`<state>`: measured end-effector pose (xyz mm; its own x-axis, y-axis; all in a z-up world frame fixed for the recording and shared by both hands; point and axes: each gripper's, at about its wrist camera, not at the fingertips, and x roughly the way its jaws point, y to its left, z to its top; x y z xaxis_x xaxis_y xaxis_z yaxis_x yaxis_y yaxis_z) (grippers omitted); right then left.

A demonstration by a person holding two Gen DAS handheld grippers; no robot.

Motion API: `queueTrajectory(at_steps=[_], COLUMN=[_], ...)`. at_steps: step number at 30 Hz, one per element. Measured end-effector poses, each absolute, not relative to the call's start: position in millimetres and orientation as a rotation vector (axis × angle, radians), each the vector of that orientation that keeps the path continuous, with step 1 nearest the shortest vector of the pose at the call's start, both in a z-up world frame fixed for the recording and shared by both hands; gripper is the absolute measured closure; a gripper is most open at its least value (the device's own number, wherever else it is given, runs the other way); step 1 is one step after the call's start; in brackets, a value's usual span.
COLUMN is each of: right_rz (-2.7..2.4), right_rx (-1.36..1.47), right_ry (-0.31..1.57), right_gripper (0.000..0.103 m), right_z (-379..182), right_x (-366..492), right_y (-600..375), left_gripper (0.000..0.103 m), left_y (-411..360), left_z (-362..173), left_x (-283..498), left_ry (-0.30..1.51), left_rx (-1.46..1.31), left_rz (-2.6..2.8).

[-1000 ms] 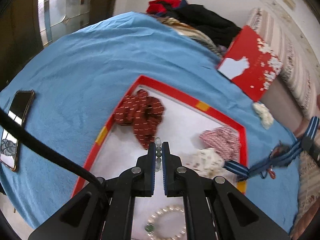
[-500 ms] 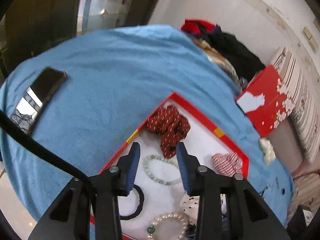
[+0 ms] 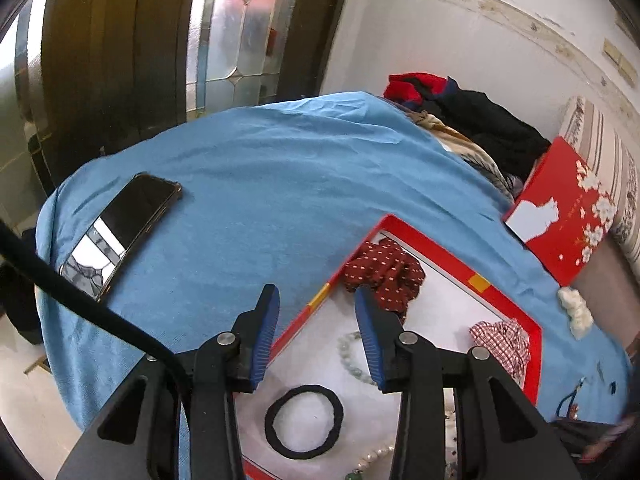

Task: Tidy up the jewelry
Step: 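Withdraw both open tools from the tray toward the red bead bracelet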

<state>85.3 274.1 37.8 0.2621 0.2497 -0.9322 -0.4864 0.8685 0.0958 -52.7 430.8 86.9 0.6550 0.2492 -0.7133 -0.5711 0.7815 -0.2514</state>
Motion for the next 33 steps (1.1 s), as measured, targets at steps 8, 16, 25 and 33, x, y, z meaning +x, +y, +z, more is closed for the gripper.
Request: queueTrajectory(at_steps=[8,16,25,33], right_rz=[0.446,0.391,0.035,-0.185], right_rx=[-0.229,-0.105,-0.016,0.105], right_ry=[1.169,1.048,1.017,1.066], right_gripper=[0.077,0.064,0.060,0.059], right_z=[25.9,86.8,106.7,95.3], right_x=[137.9,107.3,16.6,-40.4], right_y=[294.6,228.1,56.8,-62.6], left_gripper=[0.065,0.065,0.064,0.055], left_y=[434.3,422.0,354.0,237.8], left_z=[84.7,88.0,116.3,128.8], left_x=[-50.7,-43.8,-37.5,-17.8], left_ry=[0.716,0.729,0.711,0.749], left_rx=[-0.496,-0.488,-0.409,-0.279], left_rz=[0.504,0.472,0.311,0.037])
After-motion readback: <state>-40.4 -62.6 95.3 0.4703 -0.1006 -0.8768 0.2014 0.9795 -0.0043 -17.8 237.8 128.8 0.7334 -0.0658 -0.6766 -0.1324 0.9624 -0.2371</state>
